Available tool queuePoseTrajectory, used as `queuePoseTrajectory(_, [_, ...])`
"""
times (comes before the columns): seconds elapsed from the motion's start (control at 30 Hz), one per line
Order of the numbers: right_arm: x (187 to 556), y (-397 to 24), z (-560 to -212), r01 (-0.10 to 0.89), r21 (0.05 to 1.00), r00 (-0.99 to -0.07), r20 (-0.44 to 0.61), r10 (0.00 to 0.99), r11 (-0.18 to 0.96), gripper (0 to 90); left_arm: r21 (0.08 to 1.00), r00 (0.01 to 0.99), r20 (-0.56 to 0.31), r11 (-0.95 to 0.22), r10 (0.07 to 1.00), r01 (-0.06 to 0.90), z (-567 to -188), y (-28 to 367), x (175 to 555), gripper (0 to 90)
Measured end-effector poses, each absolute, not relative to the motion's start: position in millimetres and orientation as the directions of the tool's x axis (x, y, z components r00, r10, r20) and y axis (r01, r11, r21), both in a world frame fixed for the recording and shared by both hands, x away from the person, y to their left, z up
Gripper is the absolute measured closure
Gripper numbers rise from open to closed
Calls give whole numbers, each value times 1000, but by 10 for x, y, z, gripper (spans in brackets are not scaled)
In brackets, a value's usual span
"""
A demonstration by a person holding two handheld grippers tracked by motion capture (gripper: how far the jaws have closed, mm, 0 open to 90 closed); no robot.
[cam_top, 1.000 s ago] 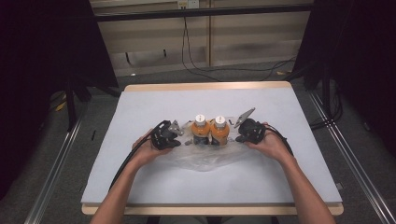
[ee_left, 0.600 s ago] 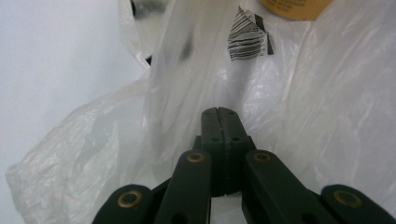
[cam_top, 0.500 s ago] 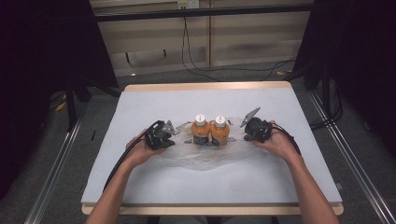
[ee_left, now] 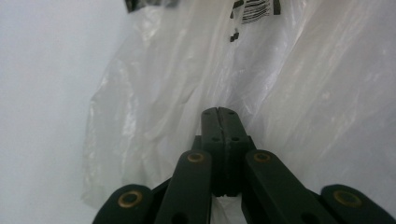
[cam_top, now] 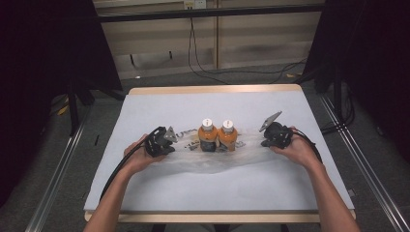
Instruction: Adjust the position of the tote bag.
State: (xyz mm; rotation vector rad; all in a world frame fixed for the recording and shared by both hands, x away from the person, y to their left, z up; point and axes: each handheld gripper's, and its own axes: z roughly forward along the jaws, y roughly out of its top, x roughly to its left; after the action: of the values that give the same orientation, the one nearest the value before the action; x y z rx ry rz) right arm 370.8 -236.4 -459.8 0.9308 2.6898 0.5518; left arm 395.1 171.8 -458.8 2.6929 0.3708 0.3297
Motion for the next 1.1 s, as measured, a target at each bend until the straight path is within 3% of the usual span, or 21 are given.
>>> queuePoseTrajectory(0.6, [3582, -2537, -4614, 524, 460, -776, -88, 625, 716, 900, 485, 923, 110, -830, 369, 275, -4611, 2021, 3956, 900])
queuePoseTrajectory(0.87, [3545, -2539, -4616, 522, 462, -772, -102, 627, 717, 900, 466, 923, 144, -847, 356, 254, -4607, 2077, 3923, 900])
queuePoseTrajectory(1.1, [3532, -2530, -4618, 512, 462, -775, -115, 622, 724, 900, 488, 919, 106, -825, 381, 285, -4612, 2176, 3922, 900])
